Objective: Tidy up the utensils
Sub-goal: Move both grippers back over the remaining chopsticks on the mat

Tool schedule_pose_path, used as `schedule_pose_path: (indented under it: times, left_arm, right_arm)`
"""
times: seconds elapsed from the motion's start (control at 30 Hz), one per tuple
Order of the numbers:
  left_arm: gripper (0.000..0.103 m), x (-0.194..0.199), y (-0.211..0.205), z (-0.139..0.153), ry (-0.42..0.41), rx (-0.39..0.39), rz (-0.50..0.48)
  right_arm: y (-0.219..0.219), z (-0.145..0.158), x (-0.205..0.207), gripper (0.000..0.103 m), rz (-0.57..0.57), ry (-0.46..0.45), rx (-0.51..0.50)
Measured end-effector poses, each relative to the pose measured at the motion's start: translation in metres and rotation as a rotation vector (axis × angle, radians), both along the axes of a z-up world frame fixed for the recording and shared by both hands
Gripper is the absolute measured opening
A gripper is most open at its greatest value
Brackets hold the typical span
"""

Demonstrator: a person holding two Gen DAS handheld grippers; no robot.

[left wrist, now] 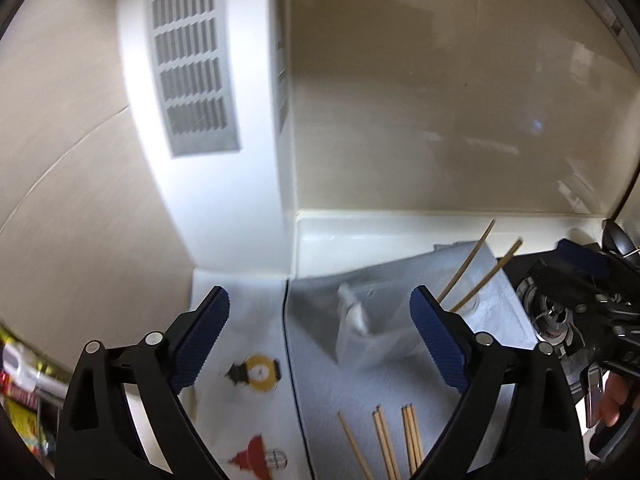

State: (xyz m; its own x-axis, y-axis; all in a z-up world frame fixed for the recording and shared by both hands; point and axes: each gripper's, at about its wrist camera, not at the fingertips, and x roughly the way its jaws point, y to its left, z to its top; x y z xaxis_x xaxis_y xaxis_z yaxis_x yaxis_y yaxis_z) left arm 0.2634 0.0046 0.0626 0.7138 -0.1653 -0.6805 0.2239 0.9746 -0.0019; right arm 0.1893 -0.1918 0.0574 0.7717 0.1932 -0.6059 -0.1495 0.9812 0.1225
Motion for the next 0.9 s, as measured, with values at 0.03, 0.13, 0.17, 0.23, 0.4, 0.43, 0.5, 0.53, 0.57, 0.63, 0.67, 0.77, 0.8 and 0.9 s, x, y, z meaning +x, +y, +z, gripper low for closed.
schedule_pose_path:
  times: [0.03, 0.13, 0.17, 0.23, 0.4, 0.43, 0.5, 0.53, 0.57, 0.63, 0.67, 0.77, 0.8, 0.9]
  left_arm:
    - [0.090, -0.004, 0.001, -0.004, 0.024, 0.003, 0.009]
    - [0.090, -0.015, 0.003, -0.021, 0.098, -0.007, 0.017]
    - [0.090, -0.020, 0.002, -0.031, 0.117, -0.007, 0.019]
    - [0.090, -0.027, 0.001, -0.046, 0.154, 0.004, 0.024]
    - [0.090, -0.042, 0.004, -0.081, 0.254, 0.008, 0.030]
    - [0.090, -0.045, 0.005, -0.088, 0.265, 0.018, 0.035]
    - [0.090, -0.051, 0.006, -0.097, 0.278, 0.040, 0.034]
    - [0.090, -0.054, 0.006, -0.102, 0.286, 0.051, 0.037]
    - [0.090, -0.056, 0.007, -0.106, 0.294, 0.056, 0.039]
    - [0.090, -0.059, 0.006, -0.111, 0.309, 0.063, 0.037]
    - [0.090, -0.060, 0.006, -0.114, 0.317, 0.068, 0.035]
    - [0.090, -0.065, 0.004, -0.119, 0.333, 0.071, 0.029]
    - [0.090, -0.066, 0.003, -0.121, 0.335, 0.074, 0.026]
    - [0.090, -0.070, 0.002, -0.122, 0.332, 0.083, 0.021]
  right_arm:
    - [0.001, -0.004, -0.005, 0.068, 0.002, 0.017, -0.007]
    - [0.005, -0.021, -0.017, 0.068, 0.014, 0.077, -0.009]
    - [0.007, -0.030, -0.022, 0.068, 0.020, 0.105, -0.008]
    - [0.010, -0.044, -0.028, 0.068, 0.027, 0.145, -0.014]
    - [0.014, -0.082, -0.037, 0.068, 0.019, 0.253, -0.021]
    - [0.014, -0.090, -0.038, 0.068, 0.018, 0.274, -0.021]
    - [0.016, -0.103, -0.041, 0.068, 0.020, 0.307, -0.025]
    - [0.017, -0.109, -0.042, 0.068, 0.022, 0.325, -0.027]
    - [0.018, -0.114, -0.044, 0.068, 0.023, 0.339, -0.027]
    - [0.020, -0.120, -0.045, 0.068, 0.026, 0.362, -0.027]
    - [0.021, -0.124, -0.046, 0.068, 0.027, 0.371, -0.028]
    - [0.024, -0.128, -0.046, 0.068, 0.033, 0.389, -0.030]
    - [0.024, -0.128, -0.046, 0.068, 0.034, 0.391, -0.030]
    - [0.025, -0.129, -0.046, 0.068, 0.037, 0.399, -0.025]
